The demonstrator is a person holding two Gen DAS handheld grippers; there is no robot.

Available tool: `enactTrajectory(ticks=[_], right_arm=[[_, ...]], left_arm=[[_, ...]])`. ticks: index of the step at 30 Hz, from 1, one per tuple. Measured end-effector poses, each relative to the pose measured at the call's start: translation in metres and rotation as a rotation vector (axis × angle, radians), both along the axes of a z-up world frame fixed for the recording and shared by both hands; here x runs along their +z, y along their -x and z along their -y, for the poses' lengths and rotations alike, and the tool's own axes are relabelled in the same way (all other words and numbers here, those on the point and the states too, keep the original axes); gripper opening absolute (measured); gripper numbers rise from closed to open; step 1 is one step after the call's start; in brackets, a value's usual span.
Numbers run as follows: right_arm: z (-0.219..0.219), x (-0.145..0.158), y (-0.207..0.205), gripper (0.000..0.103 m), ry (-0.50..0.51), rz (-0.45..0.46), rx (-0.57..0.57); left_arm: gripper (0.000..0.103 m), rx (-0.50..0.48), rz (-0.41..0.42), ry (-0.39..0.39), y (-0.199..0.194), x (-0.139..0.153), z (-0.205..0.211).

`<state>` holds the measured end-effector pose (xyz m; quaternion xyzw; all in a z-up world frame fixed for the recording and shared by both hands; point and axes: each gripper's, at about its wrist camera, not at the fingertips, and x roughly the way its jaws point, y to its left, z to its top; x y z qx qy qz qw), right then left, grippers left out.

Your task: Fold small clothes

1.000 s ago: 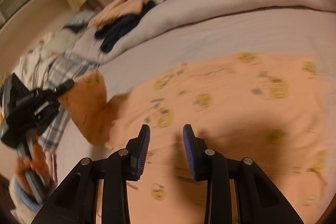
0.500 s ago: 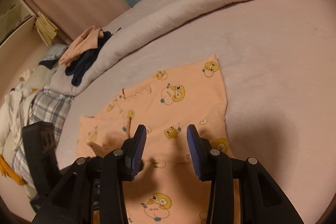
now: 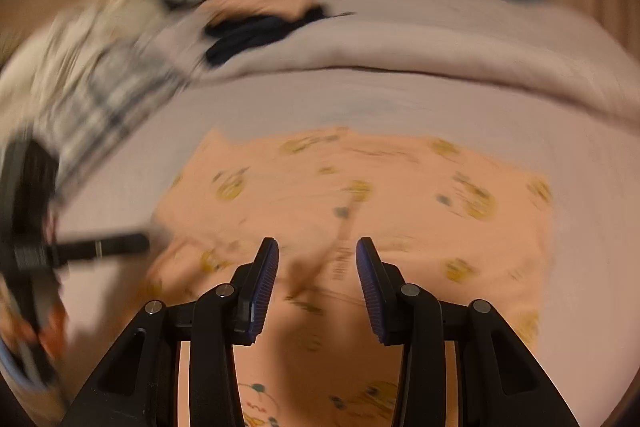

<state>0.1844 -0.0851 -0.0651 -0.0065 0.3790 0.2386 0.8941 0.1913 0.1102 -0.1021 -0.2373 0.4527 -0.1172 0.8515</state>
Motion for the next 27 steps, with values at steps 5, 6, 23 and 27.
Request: enactTrajectory(ticks=[5,6,23,27], right_arm=[[-0.049,-0.011,0.001,0.041,0.169,0.055,0.160],[-0.052,-0.012,-0.003,0.041,0.181,0.052,0.159],[-0.055,-0.031,-0.024,0.012,0.179,-0.002,0.131],[-0.018,-0.016,-0.032,0.011,-0.017,-0.029,0.022]], left_arm=[[0.079,0.050,-0.025,0.061,0.010,-0.012,-0.013],[0.079,0.049,-0.029,0.065,0.014,-0.013,-0.019],[0.079,0.055,-0.050,0.109,0.021,-0.018,-0.042],[0.079,0.067,-0.061,0.107,0.022,-0.019,-0.045]])
